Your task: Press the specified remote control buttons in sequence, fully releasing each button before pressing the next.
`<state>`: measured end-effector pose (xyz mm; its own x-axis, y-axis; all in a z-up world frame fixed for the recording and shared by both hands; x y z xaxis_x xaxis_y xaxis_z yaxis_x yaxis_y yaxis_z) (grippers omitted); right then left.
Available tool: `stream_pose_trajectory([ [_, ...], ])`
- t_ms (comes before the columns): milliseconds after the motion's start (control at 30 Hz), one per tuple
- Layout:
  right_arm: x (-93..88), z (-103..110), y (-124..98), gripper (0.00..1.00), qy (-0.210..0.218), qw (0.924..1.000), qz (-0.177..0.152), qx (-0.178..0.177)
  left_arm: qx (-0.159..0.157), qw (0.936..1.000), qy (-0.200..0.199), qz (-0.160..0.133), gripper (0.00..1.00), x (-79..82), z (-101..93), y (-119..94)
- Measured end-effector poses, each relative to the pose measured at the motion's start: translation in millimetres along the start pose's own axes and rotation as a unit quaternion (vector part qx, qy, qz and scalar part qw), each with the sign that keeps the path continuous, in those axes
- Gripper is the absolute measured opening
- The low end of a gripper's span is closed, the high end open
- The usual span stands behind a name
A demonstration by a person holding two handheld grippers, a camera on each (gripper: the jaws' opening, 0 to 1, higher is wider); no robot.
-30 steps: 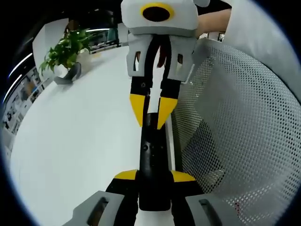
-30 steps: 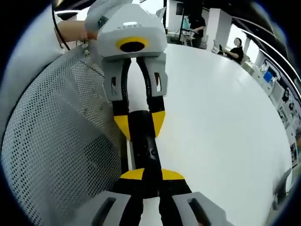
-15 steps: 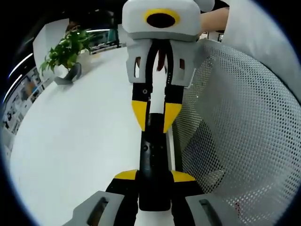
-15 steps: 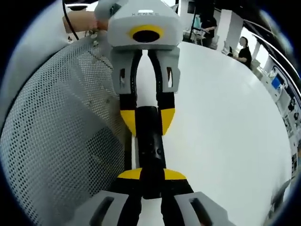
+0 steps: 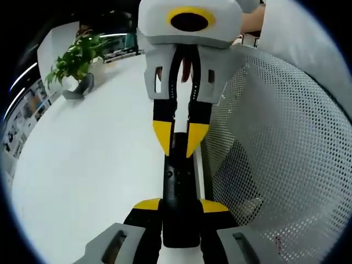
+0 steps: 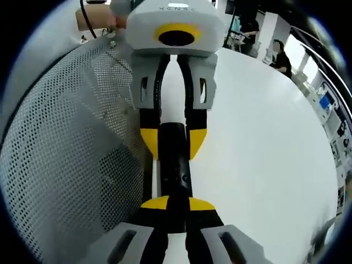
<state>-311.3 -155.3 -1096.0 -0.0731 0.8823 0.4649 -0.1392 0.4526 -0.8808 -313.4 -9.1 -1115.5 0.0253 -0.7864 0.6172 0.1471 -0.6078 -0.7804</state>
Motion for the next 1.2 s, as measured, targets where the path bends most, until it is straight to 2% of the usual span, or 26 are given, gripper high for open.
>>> stream_pose_trajectory([
  [67,2.3,1,1,0.05,-0.049,0.9987,0.012,0.004,0.000,1.0000,0.000,0.000,0.24,-0.1,0.0,0],
  [100,0.5,1,0,0.05,-0.032,0.9995,0.004,0.007,0.001,1.0000,-0.001,-0.001,0.24,-0.3,-0.1,0],
  [167,-3.0,-1,0,0.05,-0.033,0.9993,-0.013,0.011,0.001,1.0000,-0.004,-0.004,0.24,-0.9,0.0,0],
  [233,-5.5,-2,-1,0.06,0.001,0.9991,-0.039,0.018,0.002,1.0000,-0.005,-0.005,0.24,-1.1,-0.1,0],
  [333,-8.3,-5,-1,0.07,-0.003,0.9983,-0.053,0.023,0.002,1.0000,-0.005,-0.005,0.24,-0.9,-0.1,0],
  [467,-15.3,-6,1,0.06,0.017,0.9926,-0.116,0.031,0.002,1.0000,-0.006,-0.007,0.24,-1.3,-0.1,0],
  [600,-10.8,-1,2,0.06,-0.026,0.9951,-0.095,0.013,0.003,0.9999,-0.008,-0.009,0.24,-1.6,-0.3,-1],
  [733,-6.7,-2,4,0.06,-0.025,0.9955,-0.090,0.013,0.003,0.9999,-0.008,-0.013,0.24,-2.2,-0.3,-1],
  [767,-4.4,-2,3,0.06,-0.032,0.9964,-0.076,0.017,0.002,0.9999,-0.007,-0.013,0.24,-2.3,-0.3,-1],
  [900,13.1,-4,5,0.05,-0.024,0.9992,0.019,0.027,0.002,0.9999,-0.007,-0.015,0.24,-2.7,-0.3,-1],
  [1000,20.1,-5,7,0.05,-0.030,0.9977,0.055,0.026,0.002,0.9997,-0.009,-0.023,0.24,-4.6,-0.4,-2],
  [1033,19.0,-5,7,0.05,0.017,0.9984,0.047,0.027,0.002,0.9995,-0.011,-0.028,0.24,-6.0,-0.3,-2],
  [1067,18.7,-7,7,0.05,0.011,0.9986,0.043,0.029,0.002,0.9993,-0.015,-0.033,0.24,-7.1,-0.3,-2],
  [1100,16.7,-8,6,0.05,0.025,0.9987,0.034,0.028,0.004,0.9990,-0.017,-0.040,0.24,-8.7,-0.7,-2],
  [1133,15.1,-6,6,0.05,0.021,0.9992,0.027,0.022,0.006,0.9988,-0.019,-0.045,0.24,-9.7,-1.1,-2],
  [1167,11.0,-3,5,0.05,-0.008,0.9999,0.004,0.007,0.008,0.9985,-0.021,-0.051,0.24,-10.8,-1.5,-2],
  [1200,7.9,-1,5,0.06,-0.006,0.9999,-0.013,0.000,0.008,0.9983,-0.023,-0.052,0.24,-11.2,-1.8,-2],
])
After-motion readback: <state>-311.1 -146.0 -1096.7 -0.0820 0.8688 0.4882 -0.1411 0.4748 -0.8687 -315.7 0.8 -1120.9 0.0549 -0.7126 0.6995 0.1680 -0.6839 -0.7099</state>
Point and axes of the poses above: the point that each gripper's makers call its tool centre point, and the gripper's own axes: y roughly forward along the fingers, z roughly to its left, x roughly out of its top, the point moved 10 cm from there along -y, roughly backward along the fingers, and after that the axes turned 8 degrees about x, right-handed, at the moved point
